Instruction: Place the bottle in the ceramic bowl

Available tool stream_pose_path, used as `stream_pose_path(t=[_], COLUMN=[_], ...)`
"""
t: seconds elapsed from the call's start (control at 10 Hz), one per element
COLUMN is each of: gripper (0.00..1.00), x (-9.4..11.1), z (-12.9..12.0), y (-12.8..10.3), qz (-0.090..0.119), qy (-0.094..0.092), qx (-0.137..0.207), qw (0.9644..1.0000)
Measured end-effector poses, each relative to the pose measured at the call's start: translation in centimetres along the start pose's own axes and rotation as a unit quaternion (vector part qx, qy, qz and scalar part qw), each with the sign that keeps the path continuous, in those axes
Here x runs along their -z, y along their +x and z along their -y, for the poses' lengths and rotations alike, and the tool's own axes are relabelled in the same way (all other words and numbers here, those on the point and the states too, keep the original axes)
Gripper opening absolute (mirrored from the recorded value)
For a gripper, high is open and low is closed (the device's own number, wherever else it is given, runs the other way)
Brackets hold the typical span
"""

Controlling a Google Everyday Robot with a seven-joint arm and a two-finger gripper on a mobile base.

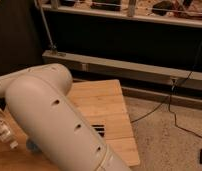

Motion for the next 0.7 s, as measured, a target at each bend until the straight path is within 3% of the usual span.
stream_pose_path(t=[0.3, 0.7], gripper=[0.38, 0.38], x=[2.0, 2.6], z=[2.3, 5.8], y=[2.0, 4.5], qz=[0.013, 0.015], qy=[-0.001, 0.004], qx=[-0.014, -0.043], qw=[0.9998, 0.9990])
